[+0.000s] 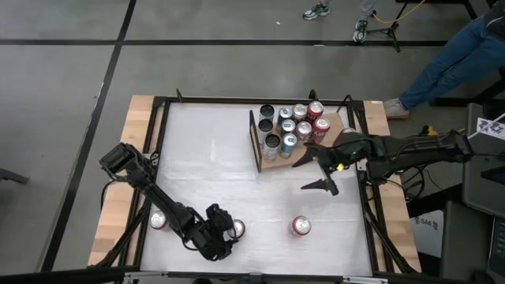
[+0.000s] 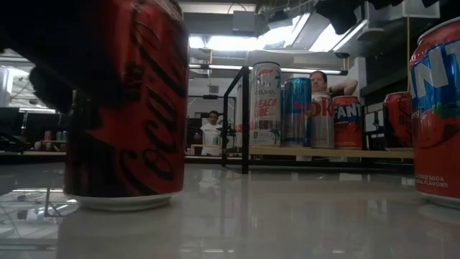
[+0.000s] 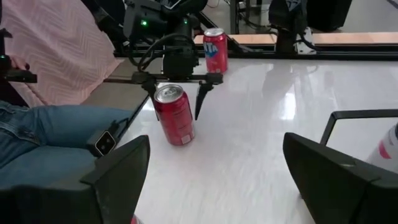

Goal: Place canned beverage on shelf
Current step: Put the red soda can on the shelf aligned with the other red soda can

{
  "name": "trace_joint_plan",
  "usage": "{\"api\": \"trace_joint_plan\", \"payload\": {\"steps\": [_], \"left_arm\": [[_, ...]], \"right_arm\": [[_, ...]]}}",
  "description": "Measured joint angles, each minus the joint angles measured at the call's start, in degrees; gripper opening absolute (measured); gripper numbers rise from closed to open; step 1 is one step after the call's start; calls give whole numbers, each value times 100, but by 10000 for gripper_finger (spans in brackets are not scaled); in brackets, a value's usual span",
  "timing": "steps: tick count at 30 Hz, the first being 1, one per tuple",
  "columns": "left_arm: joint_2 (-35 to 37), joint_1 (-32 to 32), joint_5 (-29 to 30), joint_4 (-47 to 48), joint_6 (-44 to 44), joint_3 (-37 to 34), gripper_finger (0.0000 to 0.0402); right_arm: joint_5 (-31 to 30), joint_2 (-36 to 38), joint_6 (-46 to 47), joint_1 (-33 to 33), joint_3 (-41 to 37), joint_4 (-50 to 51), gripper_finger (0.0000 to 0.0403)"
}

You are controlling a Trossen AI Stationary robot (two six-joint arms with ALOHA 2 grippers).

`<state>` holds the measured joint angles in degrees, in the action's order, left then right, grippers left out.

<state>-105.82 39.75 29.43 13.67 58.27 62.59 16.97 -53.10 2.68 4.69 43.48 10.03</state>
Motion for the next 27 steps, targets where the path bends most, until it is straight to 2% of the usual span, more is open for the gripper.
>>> {"api": "trace_joint_plan", "payload": {"steps": [10,16,21,27], "left_arm": [[0,-227,53,-17,-641,0,356],[0,-310,-55,-50,-998,0,319],[0,-443,-78,-152,-1685,0,286],[2,-803,-536,-452,-2861,1,283]], "right_arm": [[0,-154,0,0,0,-21,356],[-2,-186,0,-3,0,-25,356],[-2,-233,0,-4,0,-28,356],[-2,-327,2,-4,-2,-104,356]]}}
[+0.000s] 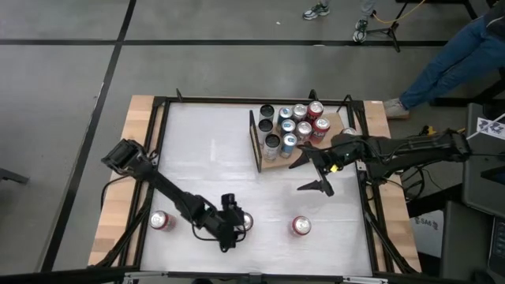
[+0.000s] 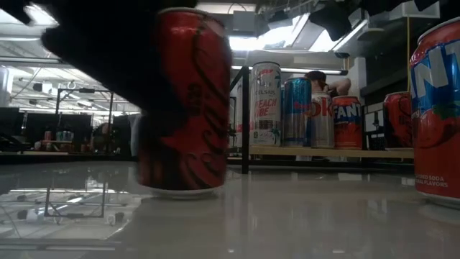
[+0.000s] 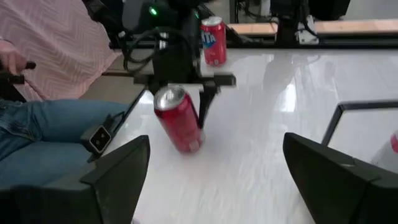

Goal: Place canned beverage on shelf
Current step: Put the red soda can on the shelf aligned with the other red soda can

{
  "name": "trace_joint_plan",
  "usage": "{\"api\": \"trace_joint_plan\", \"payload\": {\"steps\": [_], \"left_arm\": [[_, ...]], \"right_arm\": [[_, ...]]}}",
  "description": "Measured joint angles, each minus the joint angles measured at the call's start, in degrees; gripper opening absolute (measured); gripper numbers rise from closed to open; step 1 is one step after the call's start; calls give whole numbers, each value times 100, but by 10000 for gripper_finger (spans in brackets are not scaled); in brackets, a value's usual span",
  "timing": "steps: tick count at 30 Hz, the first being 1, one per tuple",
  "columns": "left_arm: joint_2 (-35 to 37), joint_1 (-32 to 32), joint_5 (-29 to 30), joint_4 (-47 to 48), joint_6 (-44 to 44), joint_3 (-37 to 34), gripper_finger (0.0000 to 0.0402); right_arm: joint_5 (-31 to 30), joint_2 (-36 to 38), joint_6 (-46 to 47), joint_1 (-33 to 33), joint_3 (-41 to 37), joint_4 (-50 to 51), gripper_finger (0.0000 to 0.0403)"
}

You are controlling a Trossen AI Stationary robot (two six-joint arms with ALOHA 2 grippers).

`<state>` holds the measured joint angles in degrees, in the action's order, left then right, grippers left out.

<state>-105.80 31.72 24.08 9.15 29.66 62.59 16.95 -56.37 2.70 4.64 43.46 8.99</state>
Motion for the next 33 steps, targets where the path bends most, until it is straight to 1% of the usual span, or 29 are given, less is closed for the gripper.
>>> {"api": "trace_joint_plan", "payload": {"steps": [5,10,15,17,21,24,28,33], "left_arm": [[0,-433,-735,-267,-1055,-1,283],[0,-877,-1483,-362,-1906,-1,283],[0,-1360,-2003,-553,-2765,-3,283],[-1,-1585,-2169,-655,-2876,-3,283],[-2,-2111,-2832,-918,-2899,-3,283],[-2,-2426,-3269,-1078,-3130,-3,283],[-2,-2664,-3583,-1397,-3479,-6,283],[-2,-2741,-3836,-1642,-3770,-5,283]], "right_arm": [[11,-151,0,0,0,-358,356],[15,-256,2,0,0,-576,356],[13,-326,2,0,0,-616,356],[15,-372,4,0,0,-634,356],[15,-437,55,0,0,-654,356],[15,-489,57,0,0,-652,356],[14,-554,59,0,0,-667,356],[9,-571,66,0,0,-680,356]]}}
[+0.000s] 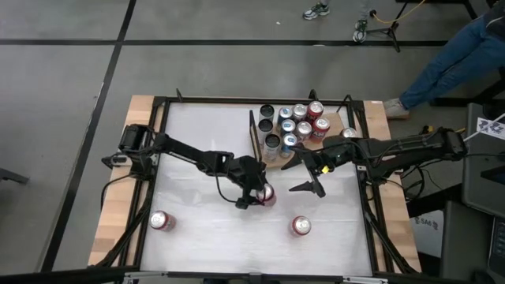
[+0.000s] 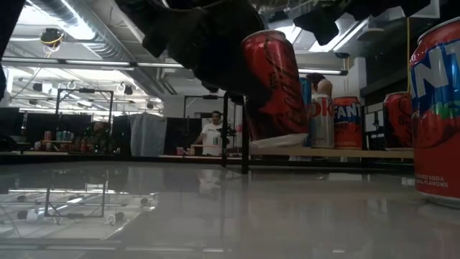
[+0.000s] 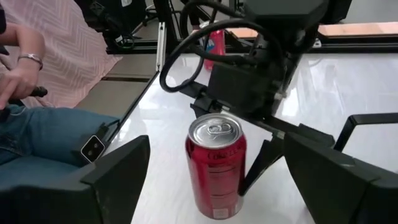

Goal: Place canned beverage on shelf
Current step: Put the red soda can on the shelf aligned with the other red soda can

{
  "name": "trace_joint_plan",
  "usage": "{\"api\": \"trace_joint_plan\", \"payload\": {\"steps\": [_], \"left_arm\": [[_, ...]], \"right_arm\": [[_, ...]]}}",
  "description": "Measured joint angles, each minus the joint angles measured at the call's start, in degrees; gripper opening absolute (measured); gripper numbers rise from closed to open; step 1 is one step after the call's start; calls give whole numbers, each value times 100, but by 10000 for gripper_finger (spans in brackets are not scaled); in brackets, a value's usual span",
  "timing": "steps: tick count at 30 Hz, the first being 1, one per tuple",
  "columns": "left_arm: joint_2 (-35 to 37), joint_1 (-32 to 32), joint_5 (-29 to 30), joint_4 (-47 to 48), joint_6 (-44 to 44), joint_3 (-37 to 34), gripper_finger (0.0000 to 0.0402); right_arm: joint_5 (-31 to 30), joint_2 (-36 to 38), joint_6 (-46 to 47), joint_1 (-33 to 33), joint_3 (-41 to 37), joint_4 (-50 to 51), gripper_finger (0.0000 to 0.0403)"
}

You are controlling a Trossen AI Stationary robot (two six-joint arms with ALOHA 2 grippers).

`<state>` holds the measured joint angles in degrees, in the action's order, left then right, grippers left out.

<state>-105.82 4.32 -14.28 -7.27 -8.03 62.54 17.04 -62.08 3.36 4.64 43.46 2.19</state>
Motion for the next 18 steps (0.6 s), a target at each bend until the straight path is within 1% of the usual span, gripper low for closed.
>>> {"api": "trace_joint_plan", "payload": {"steps": [14,18], "left_arm": [[-56,24,-56,234,-112,0,283],[-200,24,-317,199,2,3,283]], "right_arm": [[-7,4,-2,-2,0,-253,356],[-7,4,-2,-3,1,-254,356]]}}
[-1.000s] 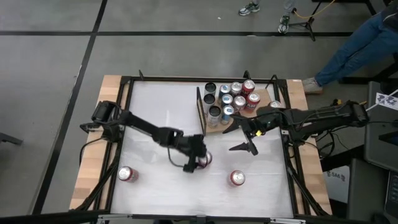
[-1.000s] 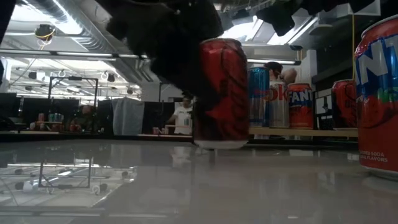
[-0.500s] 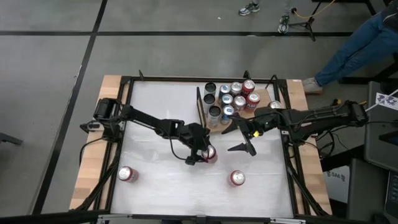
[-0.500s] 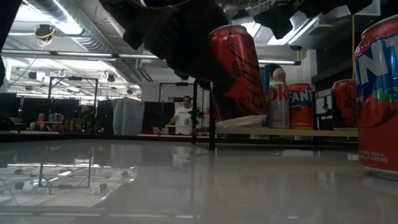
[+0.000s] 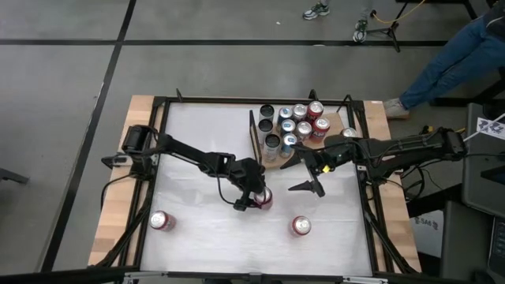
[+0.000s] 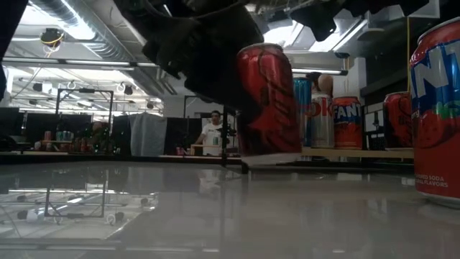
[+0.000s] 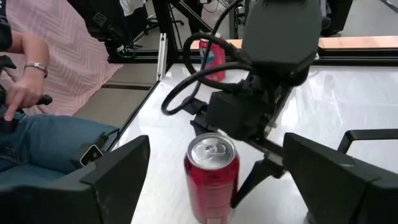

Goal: Place canned beverage on shelf
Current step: Put the red soda can on the shelf aligned with the other red soda can

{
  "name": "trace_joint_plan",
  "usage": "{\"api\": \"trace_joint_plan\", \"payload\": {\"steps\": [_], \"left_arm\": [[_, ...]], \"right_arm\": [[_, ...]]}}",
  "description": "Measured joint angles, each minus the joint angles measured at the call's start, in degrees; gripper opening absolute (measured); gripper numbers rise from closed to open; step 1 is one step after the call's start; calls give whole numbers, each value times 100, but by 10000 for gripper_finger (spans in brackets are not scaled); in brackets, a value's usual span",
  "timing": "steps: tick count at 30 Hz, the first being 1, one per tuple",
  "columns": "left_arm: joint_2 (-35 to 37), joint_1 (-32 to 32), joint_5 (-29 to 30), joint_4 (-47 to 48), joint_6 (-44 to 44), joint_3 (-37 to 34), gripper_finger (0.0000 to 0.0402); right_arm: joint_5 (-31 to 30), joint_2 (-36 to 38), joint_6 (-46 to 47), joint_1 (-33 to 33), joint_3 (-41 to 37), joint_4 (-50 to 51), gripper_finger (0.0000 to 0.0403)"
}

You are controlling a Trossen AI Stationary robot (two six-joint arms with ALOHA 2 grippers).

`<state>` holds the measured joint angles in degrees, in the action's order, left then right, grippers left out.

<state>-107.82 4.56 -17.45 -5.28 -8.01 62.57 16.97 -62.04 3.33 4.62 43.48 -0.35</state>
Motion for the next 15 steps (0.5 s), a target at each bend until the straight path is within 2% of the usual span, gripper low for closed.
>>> {"api": "trace_joint_plan", "payload": {"steps": [10,15], "left_arm": [[-255,92,9,-13,86,6,285],[-255,90,161,-50,87,6,309]], "right_arm": [[-1,0,-4,-4,-1,24,356],[0,0,-7,-4,-1,25,356]]}}
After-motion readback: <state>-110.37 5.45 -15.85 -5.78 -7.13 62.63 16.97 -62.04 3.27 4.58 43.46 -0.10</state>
